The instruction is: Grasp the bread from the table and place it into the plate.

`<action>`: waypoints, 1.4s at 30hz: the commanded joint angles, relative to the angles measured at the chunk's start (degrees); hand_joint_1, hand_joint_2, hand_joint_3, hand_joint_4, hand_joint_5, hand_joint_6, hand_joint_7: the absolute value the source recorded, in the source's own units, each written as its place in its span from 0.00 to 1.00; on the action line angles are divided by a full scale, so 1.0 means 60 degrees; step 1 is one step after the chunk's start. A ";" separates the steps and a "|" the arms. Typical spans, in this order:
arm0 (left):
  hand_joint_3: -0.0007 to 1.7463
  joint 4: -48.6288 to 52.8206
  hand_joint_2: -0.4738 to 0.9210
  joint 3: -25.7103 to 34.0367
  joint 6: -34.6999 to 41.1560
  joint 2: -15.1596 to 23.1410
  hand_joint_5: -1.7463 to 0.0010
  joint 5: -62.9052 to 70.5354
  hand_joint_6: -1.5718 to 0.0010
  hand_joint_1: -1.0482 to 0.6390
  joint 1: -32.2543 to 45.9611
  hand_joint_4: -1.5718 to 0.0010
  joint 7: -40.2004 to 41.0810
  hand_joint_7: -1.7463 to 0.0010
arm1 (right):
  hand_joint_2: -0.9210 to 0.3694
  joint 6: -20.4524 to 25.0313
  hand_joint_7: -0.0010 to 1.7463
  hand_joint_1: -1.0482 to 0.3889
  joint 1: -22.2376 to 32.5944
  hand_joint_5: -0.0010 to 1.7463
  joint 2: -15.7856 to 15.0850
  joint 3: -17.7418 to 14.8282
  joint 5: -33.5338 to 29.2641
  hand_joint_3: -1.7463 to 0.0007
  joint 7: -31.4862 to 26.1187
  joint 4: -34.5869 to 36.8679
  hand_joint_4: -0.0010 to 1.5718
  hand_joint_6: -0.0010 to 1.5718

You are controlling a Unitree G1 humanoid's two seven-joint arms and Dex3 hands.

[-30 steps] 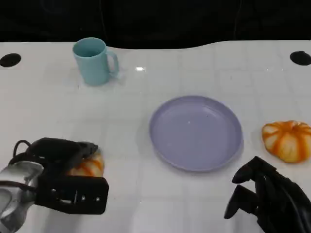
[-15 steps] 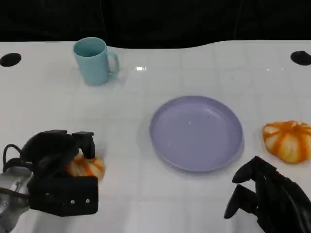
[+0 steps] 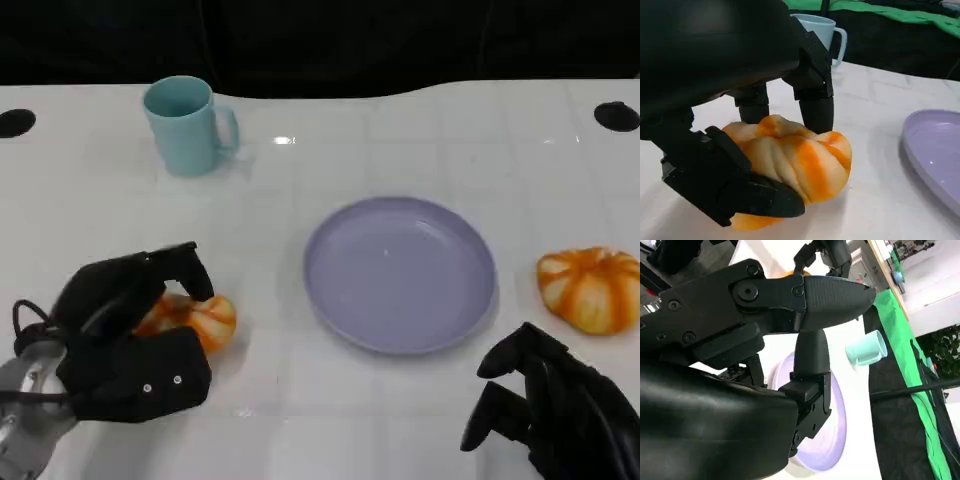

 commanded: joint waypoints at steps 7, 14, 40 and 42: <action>0.68 -0.1521 0.73 0.0461 0.0663 0.0100 0.00 -0.0462 0.55 0.51 0.0183 0.46 -0.0865 0.00 | 0.00 -0.0196 0.97 0.36 -0.0027 1.00 -0.0095 -0.0042 -0.0030 0.73 0.0045 0.0113 0.40 0.27; 0.65 -0.2125 0.71 0.0499 0.0988 0.0041 0.00 -0.0509 0.57 0.53 -0.0185 0.48 -0.1180 0.00 | 0.00 -0.0189 0.97 0.36 -0.0088 1.00 -0.0060 -0.0077 0.0044 0.73 0.0053 0.0202 0.40 0.27; 0.79 -0.1037 0.61 -0.0076 0.0581 -0.1950 0.00 0.0155 0.56 0.57 -0.1868 0.47 0.0212 0.00 | 0.00 -0.0248 0.99 0.37 0.0006 1.00 -0.0107 0.0004 -0.0004 0.73 0.0050 0.0176 0.42 0.28; 0.79 -0.0924 0.61 -0.0153 0.0568 -0.2078 0.00 0.0204 0.56 0.57 -0.2011 0.47 0.0254 0.00 | 0.00 -0.0278 0.99 0.37 0.0012 1.00 -0.0115 0.0011 -0.0043 0.73 0.0037 0.0182 0.42 0.28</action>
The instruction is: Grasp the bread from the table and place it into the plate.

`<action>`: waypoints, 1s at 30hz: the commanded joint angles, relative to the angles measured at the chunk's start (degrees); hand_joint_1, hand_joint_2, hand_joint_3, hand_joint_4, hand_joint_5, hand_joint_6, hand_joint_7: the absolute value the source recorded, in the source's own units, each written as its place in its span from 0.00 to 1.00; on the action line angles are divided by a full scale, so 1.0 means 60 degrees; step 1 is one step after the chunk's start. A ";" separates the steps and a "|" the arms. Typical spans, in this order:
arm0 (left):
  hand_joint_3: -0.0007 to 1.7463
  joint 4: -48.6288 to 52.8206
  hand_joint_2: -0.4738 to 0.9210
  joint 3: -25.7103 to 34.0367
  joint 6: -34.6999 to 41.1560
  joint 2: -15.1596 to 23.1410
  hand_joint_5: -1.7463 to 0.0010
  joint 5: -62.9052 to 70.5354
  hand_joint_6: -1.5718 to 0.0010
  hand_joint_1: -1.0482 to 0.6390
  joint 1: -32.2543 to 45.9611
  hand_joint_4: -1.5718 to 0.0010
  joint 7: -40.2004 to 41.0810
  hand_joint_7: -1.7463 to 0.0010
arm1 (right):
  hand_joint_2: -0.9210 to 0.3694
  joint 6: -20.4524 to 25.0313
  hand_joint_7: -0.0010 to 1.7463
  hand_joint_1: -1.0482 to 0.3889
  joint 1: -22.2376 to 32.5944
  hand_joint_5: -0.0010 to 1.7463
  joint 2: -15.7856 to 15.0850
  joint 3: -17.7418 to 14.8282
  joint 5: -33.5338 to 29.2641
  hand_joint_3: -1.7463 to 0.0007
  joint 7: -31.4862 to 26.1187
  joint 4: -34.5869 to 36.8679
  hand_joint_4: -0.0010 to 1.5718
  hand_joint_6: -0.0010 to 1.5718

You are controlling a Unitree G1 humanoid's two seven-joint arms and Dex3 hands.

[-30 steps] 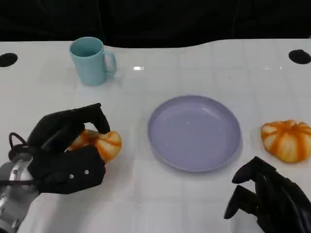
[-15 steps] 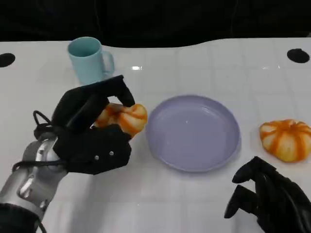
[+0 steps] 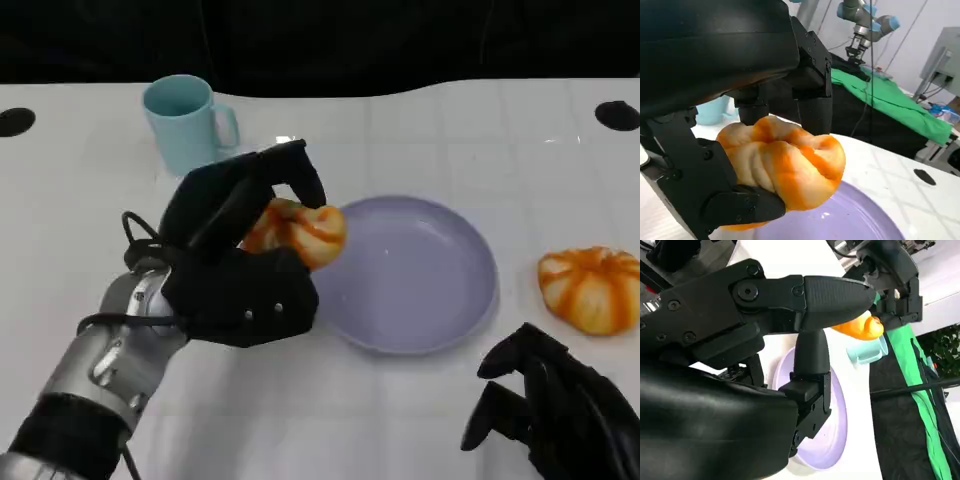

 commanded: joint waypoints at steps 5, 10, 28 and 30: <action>0.78 0.0920 0.58 -0.0384 -0.0326 -0.0540 0.00 0.0382 0.55 0.57 -0.0922 0.41 0.0503 0.00 | 0.00 -0.0064 0.99 0.37 0.0073 1.00 -0.0166 0.0025 -0.0089 0.73 0.0004 -0.0090 0.42 0.27; 0.78 0.1610 0.58 -0.0576 -0.0721 -0.0765 0.00 0.0457 0.56 0.58 -0.1301 0.40 0.0741 0.00 | 0.00 -0.0035 0.99 0.37 0.0081 1.00 -0.0091 -0.0004 -0.0012 0.73 -0.0012 -0.0075 0.43 0.28; 0.80 0.4289 0.61 -0.1276 -0.1930 -0.1702 0.00 0.0790 0.55 0.54 -0.2495 0.40 0.2007 0.00 | 0.00 -0.0026 0.98 0.38 0.0137 1.00 -0.0090 0.0029 0.0129 0.71 0.0031 -0.0121 0.41 0.27; 0.80 0.4462 0.61 -0.1367 -0.1941 -0.1779 0.00 0.0850 0.55 0.54 -0.2609 0.40 0.2073 0.00 | 0.00 -0.0020 0.98 0.38 0.0139 1.00 -0.0095 0.0055 0.0084 0.71 -0.0001 -0.0139 0.40 0.27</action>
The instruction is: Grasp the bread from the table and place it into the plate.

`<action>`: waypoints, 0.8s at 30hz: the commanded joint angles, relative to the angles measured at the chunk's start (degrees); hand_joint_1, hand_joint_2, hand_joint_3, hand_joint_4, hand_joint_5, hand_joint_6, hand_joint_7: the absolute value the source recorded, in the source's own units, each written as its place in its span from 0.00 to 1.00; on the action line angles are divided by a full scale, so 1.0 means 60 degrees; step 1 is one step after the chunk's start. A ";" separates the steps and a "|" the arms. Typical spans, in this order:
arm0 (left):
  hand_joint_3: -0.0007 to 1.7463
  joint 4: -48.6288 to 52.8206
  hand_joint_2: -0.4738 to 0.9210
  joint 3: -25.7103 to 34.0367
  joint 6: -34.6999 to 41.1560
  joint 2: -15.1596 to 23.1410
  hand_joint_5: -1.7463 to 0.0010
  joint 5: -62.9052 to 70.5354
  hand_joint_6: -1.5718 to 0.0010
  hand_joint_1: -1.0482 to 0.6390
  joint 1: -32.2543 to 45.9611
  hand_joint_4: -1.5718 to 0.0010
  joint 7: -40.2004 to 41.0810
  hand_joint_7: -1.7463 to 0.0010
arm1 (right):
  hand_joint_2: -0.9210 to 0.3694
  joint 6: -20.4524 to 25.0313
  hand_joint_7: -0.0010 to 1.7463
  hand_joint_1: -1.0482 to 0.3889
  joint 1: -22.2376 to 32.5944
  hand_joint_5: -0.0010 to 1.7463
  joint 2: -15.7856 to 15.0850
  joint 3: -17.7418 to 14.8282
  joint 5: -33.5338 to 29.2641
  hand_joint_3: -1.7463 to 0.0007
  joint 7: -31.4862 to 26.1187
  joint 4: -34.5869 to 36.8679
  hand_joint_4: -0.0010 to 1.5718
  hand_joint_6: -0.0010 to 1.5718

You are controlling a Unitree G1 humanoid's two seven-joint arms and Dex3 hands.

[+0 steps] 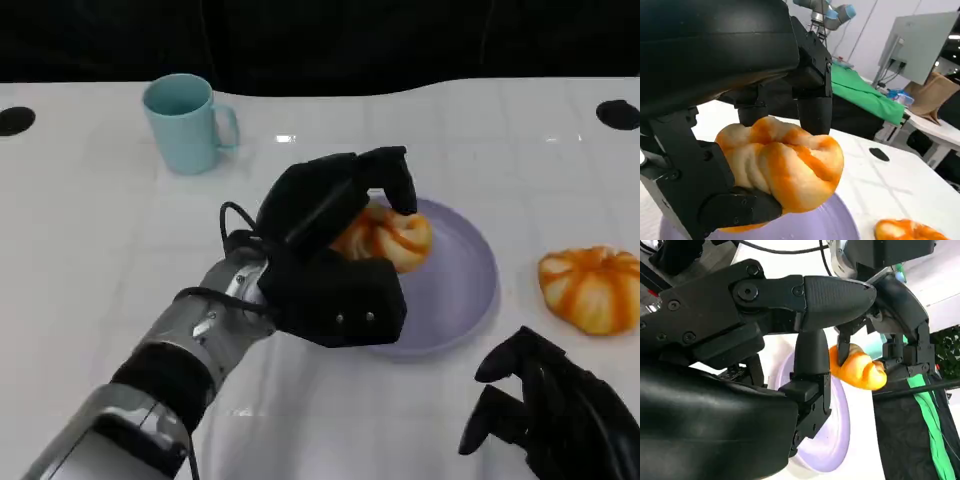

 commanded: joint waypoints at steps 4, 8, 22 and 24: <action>0.75 0.0591 0.65 -0.0321 -0.0145 -0.0162 0.00 0.0305 0.57 0.52 -0.0647 0.42 0.0309 0.00 | 0.00 -0.0030 0.99 0.38 0.0098 1.00 -0.0067 0.0037 -0.0019 0.72 -0.0044 -0.0187 0.41 0.27; 0.68 0.0603 0.70 -0.0257 -0.0123 -0.0161 0.01 -0.0022 0.59 0.51 -0.0745 0.50 -0.0492 0.14 | 0.00 -0.0091 0.99 0.38 0.0105 1.00 -0.0072 0.0065 -0.0013 0.72 -0.0020 -0.0179 0.42 0.27; 0.25 0.0161 1.00 -0.0797 0.0502 0.0331 0.78 0.0209 0.85 0.19 -0.1051 0.98 -0.3198 1.00 | 0.00 0.0010 0.98 0.37 0.0163 1.00 -0.0038 0.0011 0.0120 0.72 -0.0067 -0.0269 0.40 0.26; 0.30 0.0003 1.00 -0.0822 0.0679 0.0383 0.86 0.0212 0.90 0.13 -0.1041 1.00 -0.3490 1.00 | 0.00 0.0004 0.98 0.36 0.0168 1.00 -0.0056 0.0012 0.0111 0.73 -0.0059 -0.0276 0.40 0.26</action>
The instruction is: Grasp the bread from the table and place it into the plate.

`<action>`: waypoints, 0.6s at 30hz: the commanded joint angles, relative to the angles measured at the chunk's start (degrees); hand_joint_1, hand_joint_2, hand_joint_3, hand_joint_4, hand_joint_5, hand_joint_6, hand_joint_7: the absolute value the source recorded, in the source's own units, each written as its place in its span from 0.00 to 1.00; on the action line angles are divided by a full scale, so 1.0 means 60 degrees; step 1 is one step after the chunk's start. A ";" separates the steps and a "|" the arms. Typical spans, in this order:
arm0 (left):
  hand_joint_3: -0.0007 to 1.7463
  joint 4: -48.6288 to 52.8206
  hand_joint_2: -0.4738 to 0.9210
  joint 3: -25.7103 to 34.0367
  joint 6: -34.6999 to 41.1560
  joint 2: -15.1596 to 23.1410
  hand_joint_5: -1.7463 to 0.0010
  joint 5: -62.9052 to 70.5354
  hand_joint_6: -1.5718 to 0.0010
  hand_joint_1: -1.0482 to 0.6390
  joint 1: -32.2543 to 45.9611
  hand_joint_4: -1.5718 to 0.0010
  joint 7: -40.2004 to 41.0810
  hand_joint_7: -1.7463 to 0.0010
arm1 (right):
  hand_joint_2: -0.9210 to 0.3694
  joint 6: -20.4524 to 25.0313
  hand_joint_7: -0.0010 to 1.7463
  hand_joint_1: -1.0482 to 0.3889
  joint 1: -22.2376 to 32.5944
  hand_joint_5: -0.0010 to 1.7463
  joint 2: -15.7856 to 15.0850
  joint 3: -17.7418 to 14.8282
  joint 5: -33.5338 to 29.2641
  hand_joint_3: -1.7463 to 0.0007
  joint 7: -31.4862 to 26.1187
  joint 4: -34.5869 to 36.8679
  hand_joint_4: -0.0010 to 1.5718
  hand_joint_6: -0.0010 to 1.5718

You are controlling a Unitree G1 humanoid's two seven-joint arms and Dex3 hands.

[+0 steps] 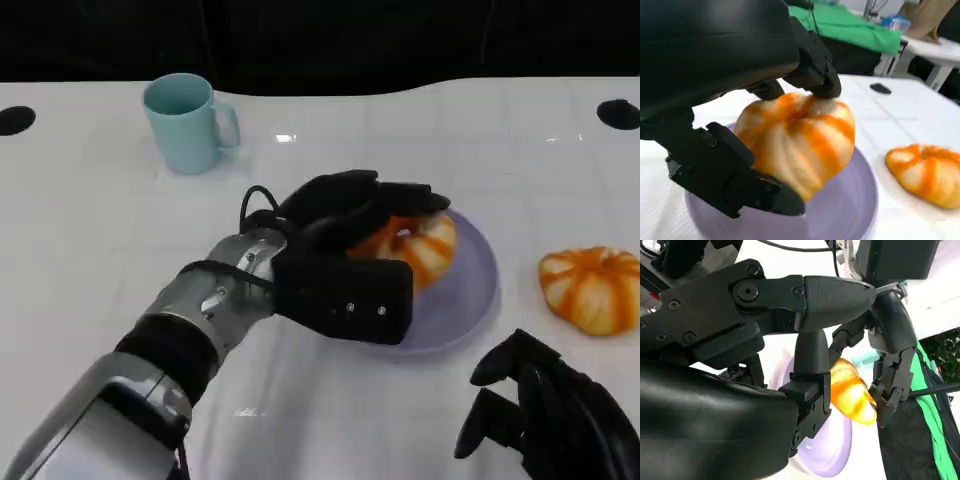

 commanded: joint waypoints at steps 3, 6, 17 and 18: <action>0.33 -0.0571 1.00 -0.0113 0.0476 0.0254 0.90 0.0056 0.92 0.09 -0.0230 1.00 -0.0845 1.00 | 0.00 -0.0064 0.98 0.37 0.0086 1.00 -0.0114 -0.0100 0.0046 0.72 -0.0001 -0.0189 0.40 0.26; 0.34 -0.0762 1.00 -0.0051 0.0557 0.0339 0.92 -0.0063 0.92 0.07 -0.0185 1.00 -0.1161 1.00 | 0.00 -0.0033 0.98 0.37 0.0063 1.00 -0.0128 -0.0125 0.0079 0.72 0.0022 -0.0173 0.40 0.26; 0.36 -0.1322 1.00 0.0232 0.0760 0.0541 0.94 -0.0548 0.93 0.03 0.0046 1.00 -0.1873 1.00 | 0.00 0.0063 0.97 0.37 0.0052 1.00 -0.0114 -0.0163 0.0229 0.72 -0.0004 -0.0180 0.41 0.26; 0.36 -0.1333 1.00 0.0233 0.0768 0.0542 0.94 -0.0548 0.93 0.03 0.0051 1.00 -0.1880 1.00 | 0.00 0.0063 0.97 0.37 0.0052 1.00 -0.0115 -0.0162 0.0231 0.72 -0.0004 -0.0180 0.41 0.26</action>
